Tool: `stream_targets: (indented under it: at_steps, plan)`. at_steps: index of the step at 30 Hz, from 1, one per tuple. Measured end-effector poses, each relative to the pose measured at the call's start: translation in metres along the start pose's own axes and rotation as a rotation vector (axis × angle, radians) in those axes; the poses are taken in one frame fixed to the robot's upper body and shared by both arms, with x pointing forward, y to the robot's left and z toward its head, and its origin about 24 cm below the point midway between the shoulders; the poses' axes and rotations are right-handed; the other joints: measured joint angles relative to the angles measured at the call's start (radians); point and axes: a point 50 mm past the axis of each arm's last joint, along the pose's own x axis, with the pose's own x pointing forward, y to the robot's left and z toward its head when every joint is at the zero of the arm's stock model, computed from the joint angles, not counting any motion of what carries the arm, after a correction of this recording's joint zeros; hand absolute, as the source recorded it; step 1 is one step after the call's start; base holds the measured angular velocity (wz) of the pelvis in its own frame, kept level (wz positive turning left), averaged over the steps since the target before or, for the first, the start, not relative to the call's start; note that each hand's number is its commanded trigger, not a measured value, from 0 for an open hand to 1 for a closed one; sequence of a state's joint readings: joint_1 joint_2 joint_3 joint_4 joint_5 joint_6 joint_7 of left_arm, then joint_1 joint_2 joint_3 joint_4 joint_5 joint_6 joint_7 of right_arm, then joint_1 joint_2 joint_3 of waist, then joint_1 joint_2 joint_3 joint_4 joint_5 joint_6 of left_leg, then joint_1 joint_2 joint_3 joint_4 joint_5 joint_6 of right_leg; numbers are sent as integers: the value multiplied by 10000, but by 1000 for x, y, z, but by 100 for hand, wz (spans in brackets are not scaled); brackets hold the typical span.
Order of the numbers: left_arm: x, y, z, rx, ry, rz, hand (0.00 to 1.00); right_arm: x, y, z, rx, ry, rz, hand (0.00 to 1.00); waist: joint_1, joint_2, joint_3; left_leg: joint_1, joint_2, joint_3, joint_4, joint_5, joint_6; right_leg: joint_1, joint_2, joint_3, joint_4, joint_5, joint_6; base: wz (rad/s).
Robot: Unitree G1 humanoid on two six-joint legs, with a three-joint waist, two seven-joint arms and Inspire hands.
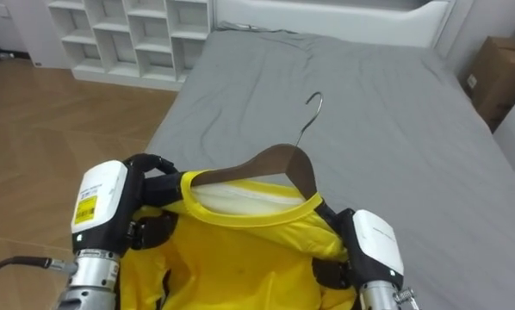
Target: Hang clothes
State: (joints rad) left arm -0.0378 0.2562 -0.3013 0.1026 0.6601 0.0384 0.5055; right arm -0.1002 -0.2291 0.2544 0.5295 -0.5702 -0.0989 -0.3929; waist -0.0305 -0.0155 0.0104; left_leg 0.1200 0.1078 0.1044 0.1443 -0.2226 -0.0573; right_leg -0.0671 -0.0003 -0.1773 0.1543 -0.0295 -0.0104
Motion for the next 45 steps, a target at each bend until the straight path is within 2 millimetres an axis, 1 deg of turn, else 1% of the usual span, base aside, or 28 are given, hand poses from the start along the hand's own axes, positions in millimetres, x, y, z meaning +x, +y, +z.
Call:
stream_targets:
  at_steps: [2, 5, 7, 8, 9, 16, 19, 23, 25, 29, 32, 33, 34, 35, 36, 38, 39, 42, 45]
  plan:
    - [0, -2, -1, -69, 91, -40, 0, 0, 0, 0, -16, 23, 34, 100, -46, 3, -2, -1, -1, 42, 0, 0, 0, 3, -5, -8, 6, 0, 0, 0]
    - [-1, -3, -1, -646, 406, -66, 0, 0, 0, -1, -12, 91, 15, 100, -94, 4, -3, -1, -1, 98, 3, 0, 0, -16, -4, 3, 27, 0, 0, 0]
    - [-1, -4, -5, -2004, 1163, -192, 0, 1, -1, 1, -49, 109, -62, 100, -134, 4, -3, -16, -1, 129, 4, 0, 0, -71, -5, 31, 80, -12, -2, -2]
    - [-1, -5, -6, -2391, 1370, -249, 0, 1, -2, 1, -57, 113, -87, 100, -135, 3, -3, -9, -1, 170, 6, 0, 0, -74, -5, 41, 95, -17, -4, -4]
    - [-1, -5, -7, -3039, 1696, -332, 0, 1, -4, 1, -100, 109, -121, 100, -128, 1, -4, 28, 1, 282, 4, 0, 0, -75, -6, 69, 139, -35, -9, -6]
    - [-3, -9, -12, -5616, 2717, -1082, 0, 0, -5, -2, -232, 190, -128, 100, -109, -12, -15, 103, 0, 398, 2, 0, 0, -64, 13, 119, 182, -34, -11, -4]
    - [-4, -10, -14, -6317, 2925, -1554, 0, -3, -4, -6, -289, 317, -111, 100, -93, -15, -21, 119, 0, 518, 4, 0, 0, -66, 11, 133, 190, -32, -13, -1]
    - [-12, -14, -21, -7567, 3555, -2083, 0, -3, -7, -9, -536, 299, -136, 100, -110, -13, -41, 161, -2, 583, 13, 0, 0, -76, 16, 194, 255, -35, -13, -5]
    - [-16, -16, -25, -8642, 3951, -2424, 0, -3, -9, -10, -606, 300, -146, 100, -85, -18, -47, 199, -5, 607, 10, 0, 0, -75, 18, 224, 292, -57, -17, -4]
    - [-21, -19, -30, -9709, 4305, -2789, 0, -4, -8, -12, -639, 438, -132, 100, -86, -17, -48, 222, -7, 665, 10, 0, 0, -76, 12, 235, 309, -64, -17, 0]
    - [-26, -24, -36, -10526, 4718, -3159, 0, -4, -8, -13, -727, 622, -126, 100, -15, -23, -52, 269, -10, 745, 6, 0, 0, -76, 19, 294, 339, -63, -18, -6]
    - [-28, -27, -38, -10897, 4947, -3257, 7, -4, -8, -14, -782, 678, -98, 100, 39, -26, -54, 287, -11, 758, 7, 0, 0, -76, 25, 321, 349, -59, -24, -6]
    - [-31, -29, -40, -11069, 5096, -3364, 33, -5, -7, -15, -900, 712, -66, 100, 57, -26, -54, 301, -11, 808, 9, 0, 0, -76, 29, 352, 362, -58, -26, -7]
    - [-31, -30, -41, -11066, 5122, -3417, 41, -6, -6, -15, -994, 720, -44, 100, 84, -26, -54, 305, -11, 828, 14, 0, 0, -76, 30, 363, 361, -55, -30, -4]
    - [-33, -31, -43, -11068, 5164, -3528, 53, -7, -5, -16, -1101, 740, -11, 100, 89, -24, -55, 303, -15, 843, 20, 0, 0, -78, 27, 366, 362, -54, -31, 0]
    - [-35, -31, -45, -11032, 5174, -3683, 81, -8, -4, -17, -1145, 768, 30, 100, 92, -24, -56, 288, -22, 849, 20, 0, 0, -99, 26, 376, 367, -55, -29, 0]
    - [-36, -31, -46, -11054, 5168, -3766, 100, -9, -3, -17, -1150, 793, 50, 100, 88, -21, -58, 272, -29, 849, 20, 0, 0, -120, 22, 380, 373, -55, -28, 0]
    - [-36, -30, -47, -11087, 5076, -3882, 100, -9, -3, -18, -1154, 849, 55, 100, 77, -7, -70, 223, -40, 849, 24, 0, 1, -220, 9, 388, 480, -66, -22, 0]
    - [-36, -29, -47, -11110, 5016, -3941, 100, -9, -4, -17, -1144, 842, 19, 100, 59, 54, -112, 226, -39, 850, 41, 0, 1, -223, 7, 384, 508, -89, -23, 0]
